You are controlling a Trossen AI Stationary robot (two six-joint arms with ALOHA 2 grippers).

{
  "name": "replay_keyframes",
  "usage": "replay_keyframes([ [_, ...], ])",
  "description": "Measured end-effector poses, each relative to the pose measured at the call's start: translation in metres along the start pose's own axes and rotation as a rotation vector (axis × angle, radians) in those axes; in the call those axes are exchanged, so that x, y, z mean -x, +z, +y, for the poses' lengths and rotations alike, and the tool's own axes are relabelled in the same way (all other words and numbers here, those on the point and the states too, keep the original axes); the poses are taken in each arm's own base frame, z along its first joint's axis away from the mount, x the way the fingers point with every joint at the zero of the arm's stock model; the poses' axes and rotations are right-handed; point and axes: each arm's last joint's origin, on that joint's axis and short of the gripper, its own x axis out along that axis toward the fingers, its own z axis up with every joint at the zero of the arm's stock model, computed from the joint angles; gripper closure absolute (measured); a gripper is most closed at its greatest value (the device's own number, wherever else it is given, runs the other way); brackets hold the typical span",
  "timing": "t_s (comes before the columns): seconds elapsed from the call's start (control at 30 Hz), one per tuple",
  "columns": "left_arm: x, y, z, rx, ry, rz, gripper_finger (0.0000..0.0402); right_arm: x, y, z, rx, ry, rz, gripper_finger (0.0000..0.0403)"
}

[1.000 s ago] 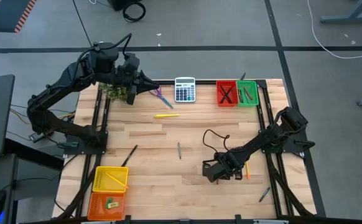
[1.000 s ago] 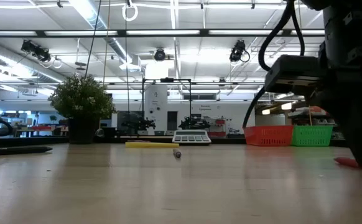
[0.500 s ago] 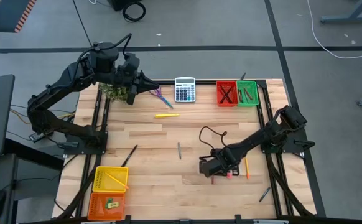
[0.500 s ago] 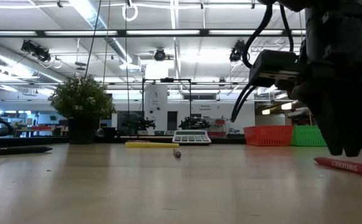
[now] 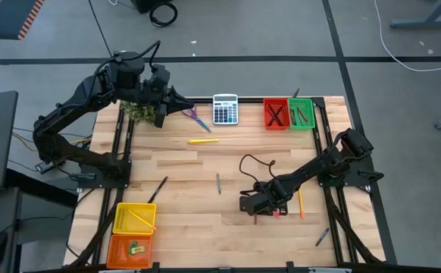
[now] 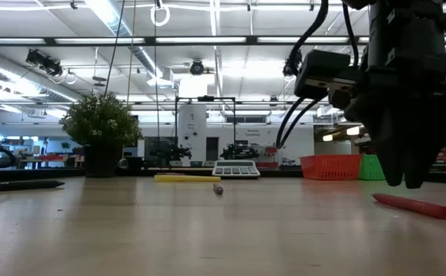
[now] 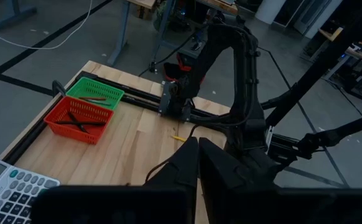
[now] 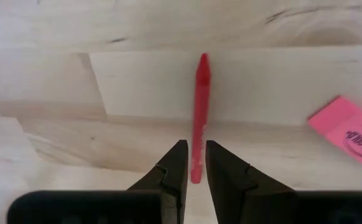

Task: Sort crayons/erasers/pens/pencils in bins
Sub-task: Put the red crayon into the green bin

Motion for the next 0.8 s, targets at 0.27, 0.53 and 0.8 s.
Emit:
replay_keyframes([
  [0.27,0.000,0.000,0.000,0.001,0.000,0.001,0.0374,-0.004,0.004,-0.004,-0.019,0.007,-0.023,0.0340],
  [0.53,0.000,0.000,0.000,0.001,0.000,0.002,0.0383,-0.005,0.004,-0.003,-0.013,0.022,-0.031,0.0340],
  [0.8,0.000,-0.001,0.000,0.002,0.001,0.005,0.0373,-0.020,0.004,-0.002,-0.016,-0.006,-0.008,0.0340],
])
